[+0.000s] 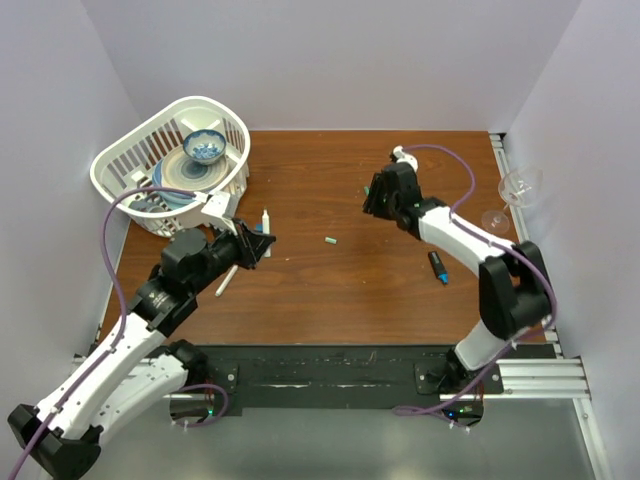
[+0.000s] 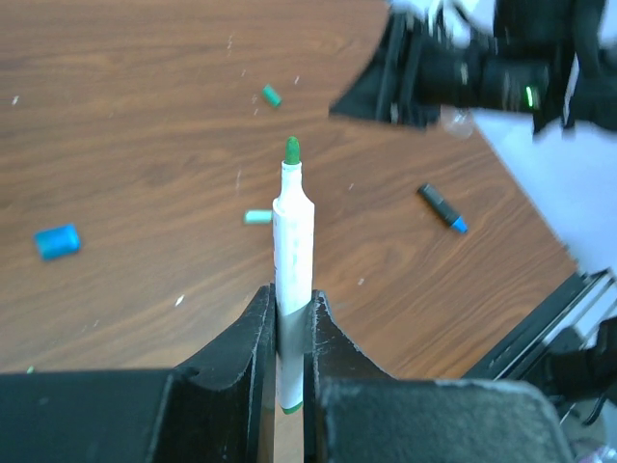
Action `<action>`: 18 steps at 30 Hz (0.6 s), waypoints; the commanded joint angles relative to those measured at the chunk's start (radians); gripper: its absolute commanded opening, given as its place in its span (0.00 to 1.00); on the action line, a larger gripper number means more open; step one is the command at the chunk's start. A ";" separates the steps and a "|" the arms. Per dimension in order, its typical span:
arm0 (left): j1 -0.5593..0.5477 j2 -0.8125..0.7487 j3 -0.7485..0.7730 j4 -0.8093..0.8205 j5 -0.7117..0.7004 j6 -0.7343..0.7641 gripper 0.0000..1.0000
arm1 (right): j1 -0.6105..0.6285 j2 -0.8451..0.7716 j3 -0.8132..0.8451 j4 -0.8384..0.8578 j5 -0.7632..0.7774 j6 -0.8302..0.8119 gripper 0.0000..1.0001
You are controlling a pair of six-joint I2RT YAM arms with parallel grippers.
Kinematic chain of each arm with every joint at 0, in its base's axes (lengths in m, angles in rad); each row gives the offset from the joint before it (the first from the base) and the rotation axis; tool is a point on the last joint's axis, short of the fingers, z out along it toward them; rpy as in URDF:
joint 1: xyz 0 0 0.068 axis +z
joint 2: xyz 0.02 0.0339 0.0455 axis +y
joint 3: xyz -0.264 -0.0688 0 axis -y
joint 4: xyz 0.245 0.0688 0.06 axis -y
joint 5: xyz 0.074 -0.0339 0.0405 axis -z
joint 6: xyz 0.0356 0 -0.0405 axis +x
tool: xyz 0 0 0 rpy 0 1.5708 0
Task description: Insert the pens into the pen caps
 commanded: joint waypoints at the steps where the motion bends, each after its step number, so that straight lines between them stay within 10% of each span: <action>1: 0.004 -0.033 0.009 -0.138 -0.011 0.108 0.00 | -0.075 0.185 0.208 0.019 0.035 -0.076 0.46; 18: 0.004 -0.119 -0.012 -0.137 -0.025 0.102 0.00 | -0.162 0.631 0.576 -0.008 -0.167 -0.152 0.45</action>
